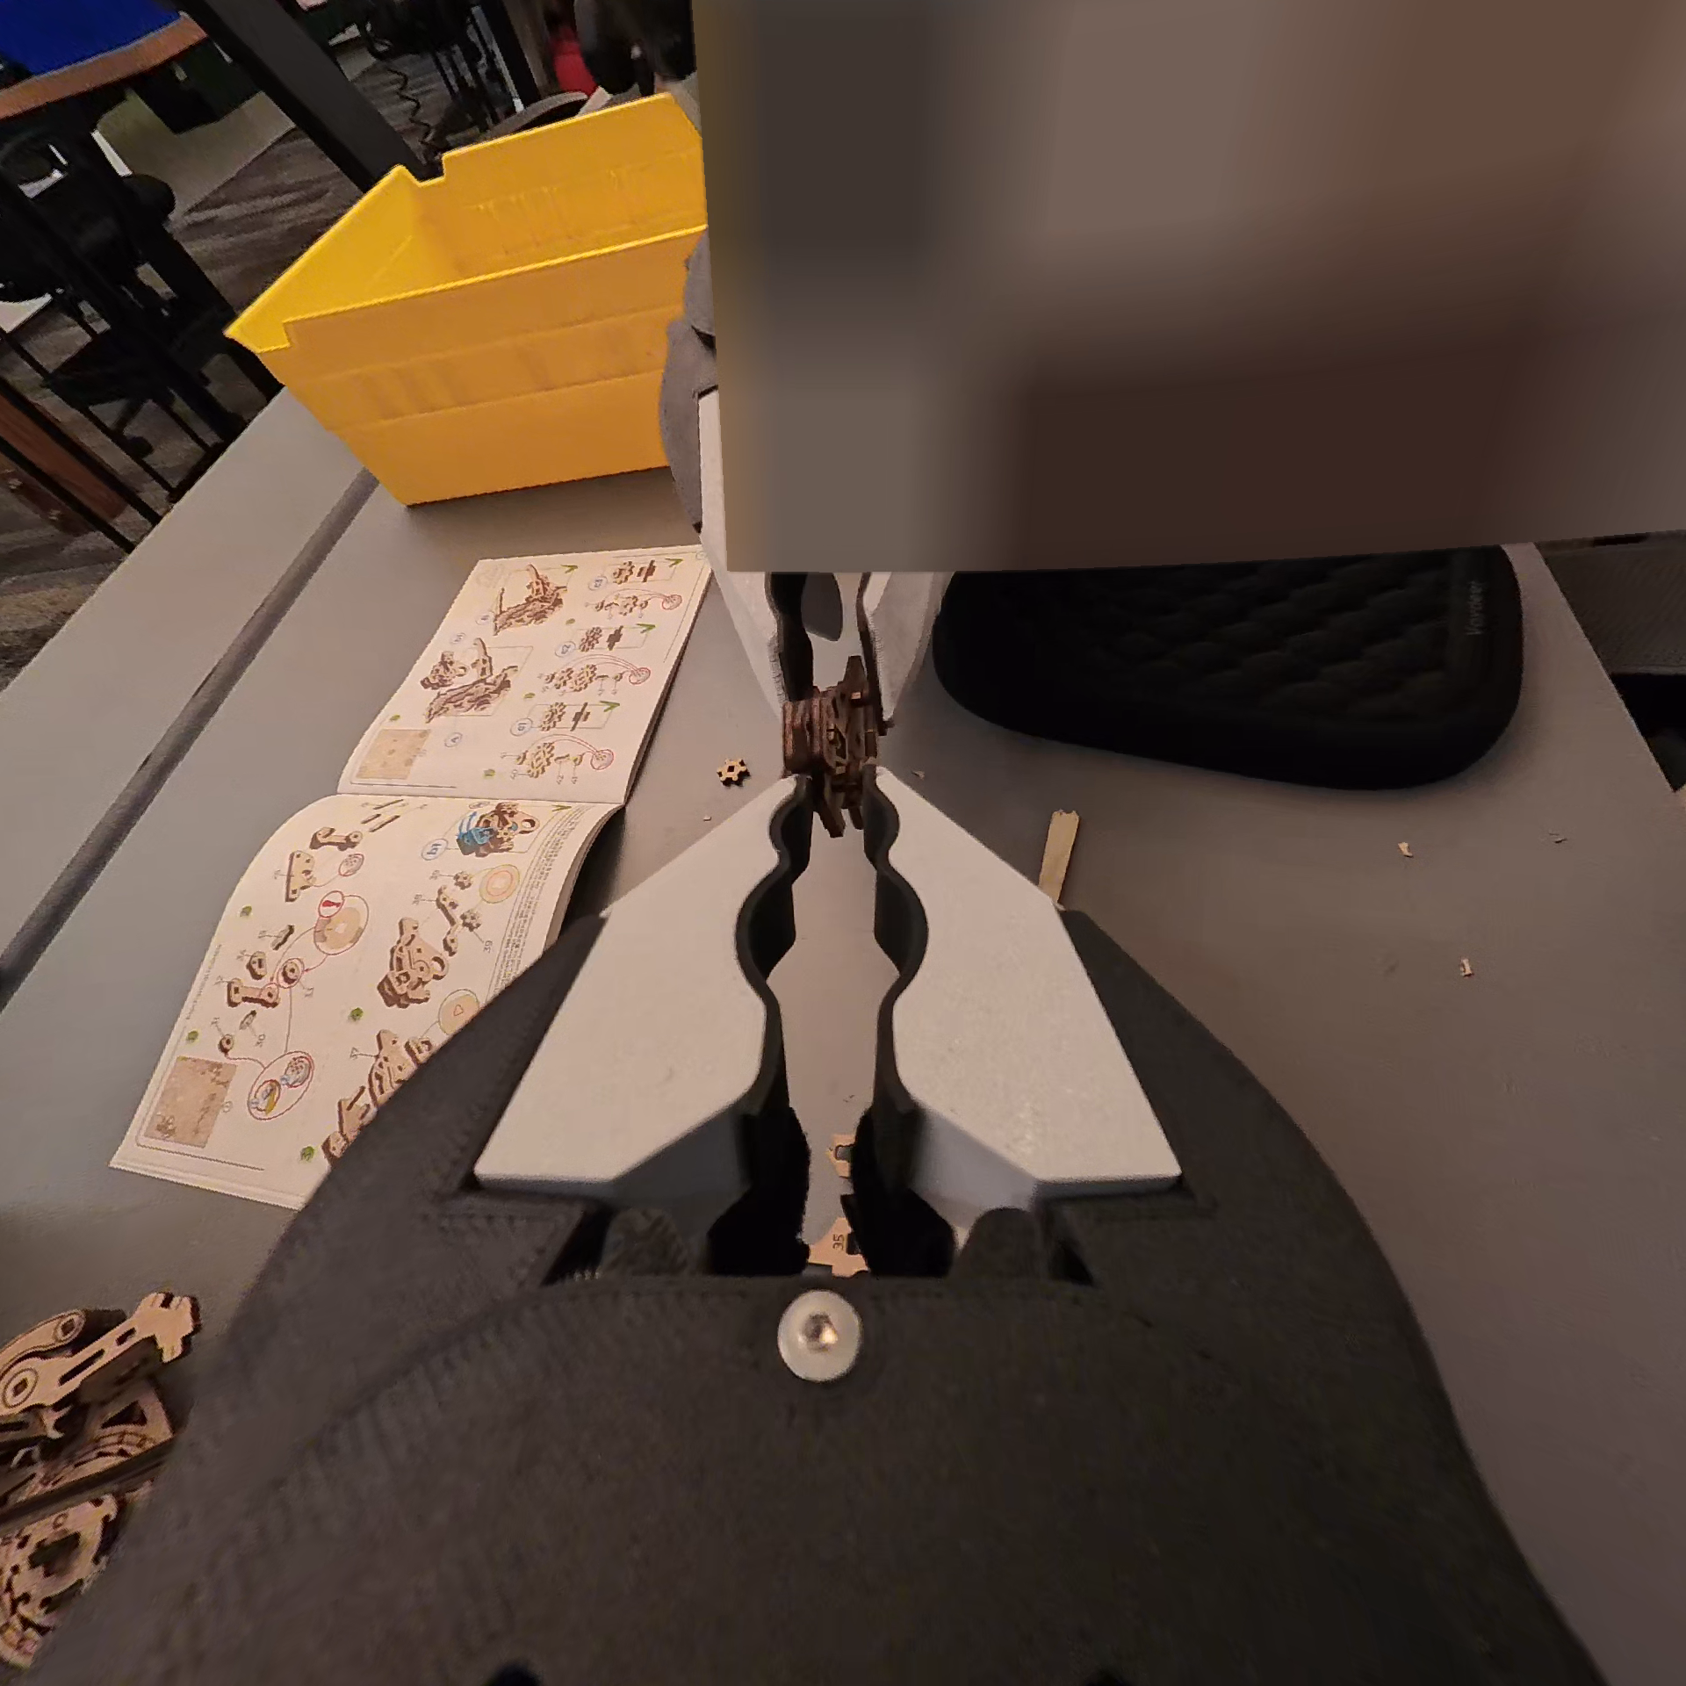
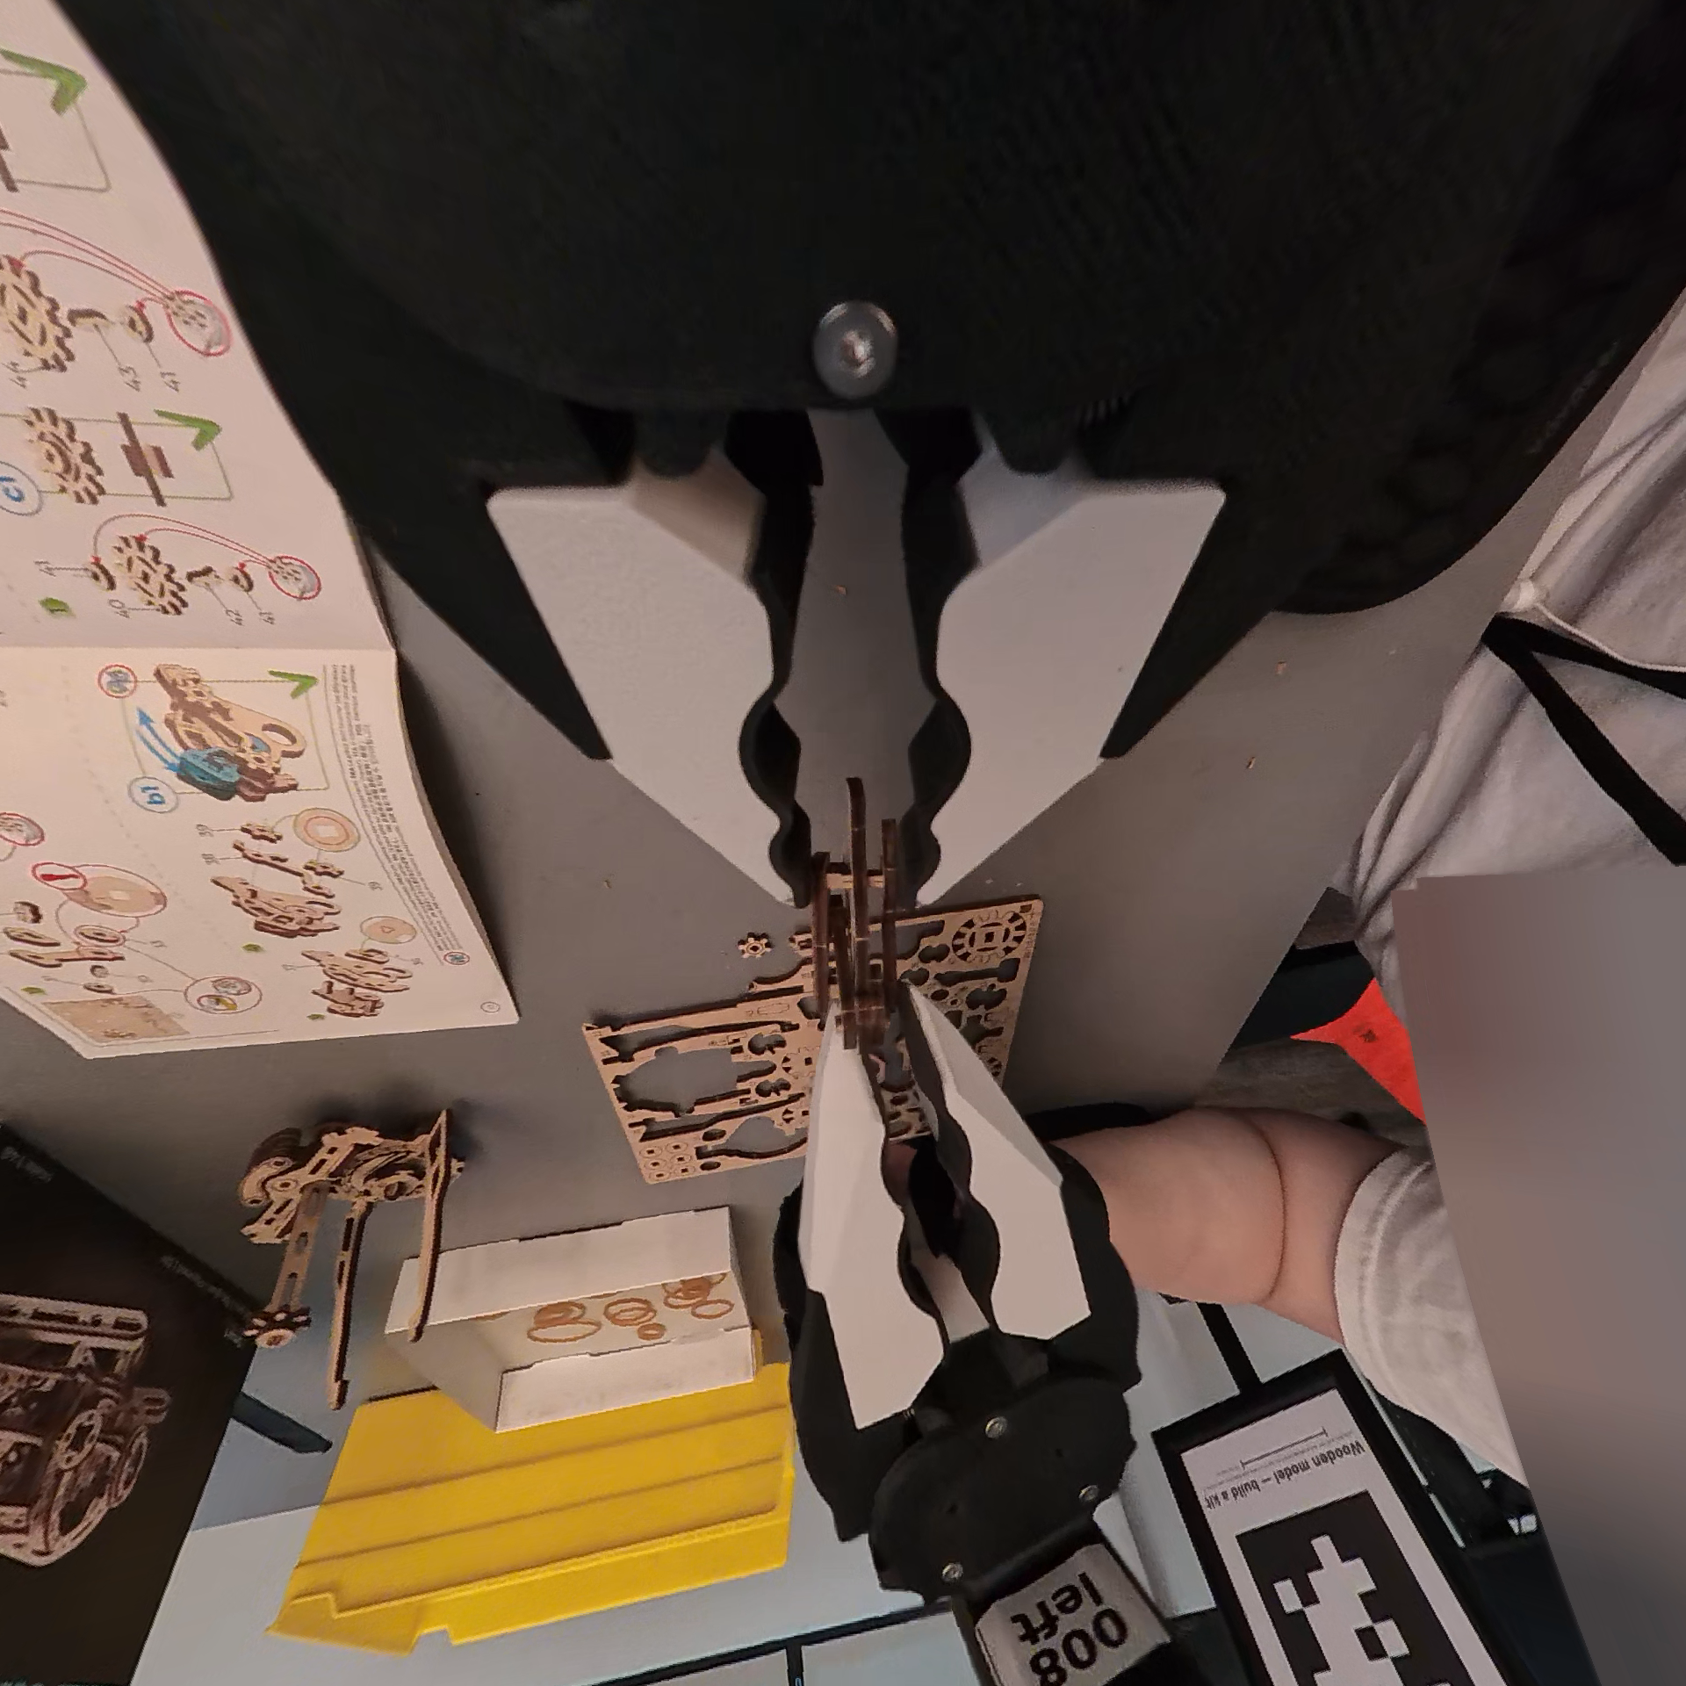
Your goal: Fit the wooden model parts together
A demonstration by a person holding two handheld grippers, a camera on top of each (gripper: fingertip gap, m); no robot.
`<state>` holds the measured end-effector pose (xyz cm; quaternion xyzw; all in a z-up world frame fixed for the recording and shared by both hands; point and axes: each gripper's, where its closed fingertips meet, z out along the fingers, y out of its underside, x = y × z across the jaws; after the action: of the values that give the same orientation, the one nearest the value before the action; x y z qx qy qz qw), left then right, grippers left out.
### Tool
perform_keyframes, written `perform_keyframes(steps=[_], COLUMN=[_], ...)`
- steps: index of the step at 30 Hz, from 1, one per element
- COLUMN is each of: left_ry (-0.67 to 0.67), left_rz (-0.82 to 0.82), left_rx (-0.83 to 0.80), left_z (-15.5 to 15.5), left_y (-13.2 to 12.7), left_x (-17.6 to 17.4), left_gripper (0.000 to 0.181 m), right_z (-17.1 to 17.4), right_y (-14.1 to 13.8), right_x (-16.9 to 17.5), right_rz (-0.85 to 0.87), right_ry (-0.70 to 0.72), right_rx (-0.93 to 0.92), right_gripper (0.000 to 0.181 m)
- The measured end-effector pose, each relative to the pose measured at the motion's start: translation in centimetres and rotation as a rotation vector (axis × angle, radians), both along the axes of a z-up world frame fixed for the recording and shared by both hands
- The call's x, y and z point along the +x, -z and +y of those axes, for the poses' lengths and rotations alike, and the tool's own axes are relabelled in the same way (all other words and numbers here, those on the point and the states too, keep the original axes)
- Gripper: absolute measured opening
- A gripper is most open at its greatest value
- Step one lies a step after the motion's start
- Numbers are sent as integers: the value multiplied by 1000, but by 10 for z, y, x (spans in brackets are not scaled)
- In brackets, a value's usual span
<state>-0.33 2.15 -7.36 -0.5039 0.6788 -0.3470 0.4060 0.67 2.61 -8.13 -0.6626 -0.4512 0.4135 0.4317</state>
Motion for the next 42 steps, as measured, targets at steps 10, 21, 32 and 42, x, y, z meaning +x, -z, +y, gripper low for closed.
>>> perform_keyframes(steps=[10,21,32,42], left_ry=[21,30,12,18], left_rz=[-26,-51,-102,-80], left_rx=[-93,-219,-317,-239], left_z=[-1,-1,5,-4], left_y=[-3,-9,-15,-8], left_x=[-1,-2,-2,5], left_gripper=[9,8,17,38], right_z=[0,0,2,-3], right_y=[-4,-9,-20,-22], right_x=[0,-1,2,-2], right_rz=[-19,14,61,47], right_ry=[9,13,32,12], right_rx=[74,88,118,158], right_gripper=[16,16,16,16])
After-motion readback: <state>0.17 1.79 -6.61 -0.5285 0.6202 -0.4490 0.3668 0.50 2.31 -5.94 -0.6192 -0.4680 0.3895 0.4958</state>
